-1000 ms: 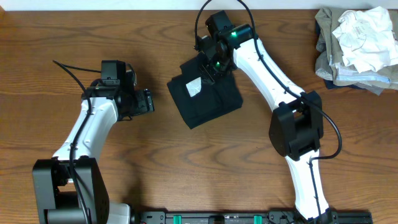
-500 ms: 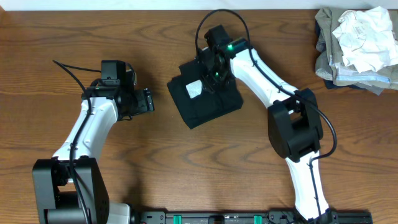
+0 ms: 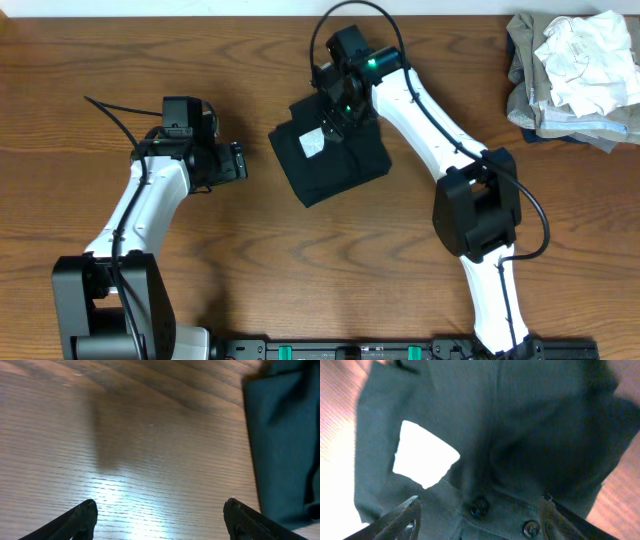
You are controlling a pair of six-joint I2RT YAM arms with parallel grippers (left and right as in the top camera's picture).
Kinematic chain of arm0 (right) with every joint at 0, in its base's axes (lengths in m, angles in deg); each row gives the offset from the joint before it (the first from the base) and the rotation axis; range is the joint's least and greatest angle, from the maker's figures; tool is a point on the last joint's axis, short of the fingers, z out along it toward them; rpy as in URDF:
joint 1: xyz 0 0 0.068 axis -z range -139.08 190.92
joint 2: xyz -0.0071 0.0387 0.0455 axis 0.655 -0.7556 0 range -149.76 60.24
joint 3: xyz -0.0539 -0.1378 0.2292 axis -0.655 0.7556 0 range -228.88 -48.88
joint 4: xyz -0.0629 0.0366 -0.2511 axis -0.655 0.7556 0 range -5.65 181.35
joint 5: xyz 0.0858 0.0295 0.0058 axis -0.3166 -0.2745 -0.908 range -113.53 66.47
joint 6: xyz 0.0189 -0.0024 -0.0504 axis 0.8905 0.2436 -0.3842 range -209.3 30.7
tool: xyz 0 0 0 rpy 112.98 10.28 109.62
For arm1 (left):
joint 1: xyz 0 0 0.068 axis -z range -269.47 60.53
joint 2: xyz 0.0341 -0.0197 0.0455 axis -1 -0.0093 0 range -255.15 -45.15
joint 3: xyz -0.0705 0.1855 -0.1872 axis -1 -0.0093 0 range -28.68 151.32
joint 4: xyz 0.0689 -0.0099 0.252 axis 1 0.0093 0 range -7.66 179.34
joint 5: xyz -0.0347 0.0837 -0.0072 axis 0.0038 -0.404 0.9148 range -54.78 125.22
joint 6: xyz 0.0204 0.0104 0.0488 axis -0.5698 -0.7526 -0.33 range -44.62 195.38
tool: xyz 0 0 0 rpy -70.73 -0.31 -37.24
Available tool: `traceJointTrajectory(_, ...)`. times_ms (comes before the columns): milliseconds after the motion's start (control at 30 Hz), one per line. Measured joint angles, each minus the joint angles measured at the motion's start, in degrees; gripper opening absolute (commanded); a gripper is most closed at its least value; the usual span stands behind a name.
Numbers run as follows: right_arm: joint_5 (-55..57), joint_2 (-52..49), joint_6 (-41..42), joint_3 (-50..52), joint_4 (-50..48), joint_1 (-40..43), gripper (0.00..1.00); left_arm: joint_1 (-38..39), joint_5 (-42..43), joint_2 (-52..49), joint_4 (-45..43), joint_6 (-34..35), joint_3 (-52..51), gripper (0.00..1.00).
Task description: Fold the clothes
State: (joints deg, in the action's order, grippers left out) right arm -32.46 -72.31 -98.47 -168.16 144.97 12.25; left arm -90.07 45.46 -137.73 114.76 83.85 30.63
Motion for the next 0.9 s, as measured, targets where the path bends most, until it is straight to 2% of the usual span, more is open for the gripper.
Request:
traceJointTrajectory(267, 0.1, 0.0, -0.3, -0.2, -3.1, -7.6, 0.70, -5.6, -1.7, 0.0, 0.1, 0.1, 0.0, 0.82)
traceJointTrajectory(467, 8.1, -0.9, 1.9, -0.1, -7.5, -14.6, 0.73, -10.5, -1.9, 0.0, 0.5, 0.1, 0.0, 0.82)
traceJointTrajectory(733, 25.1, -7.9, 6.2, -0.1, -10.8, -15.6, 0.79, -11.5, -1.9, 0.0, 0.8, 0.1, 0.0, 0.82)
traceJointTrajectory(900, 27.7, -8.5, 7.3, 0.0, -11.3, -15.6, 0.79, -11.5, -1.9, 0.0, 0.9, 0.1, 0.0, 0.82)
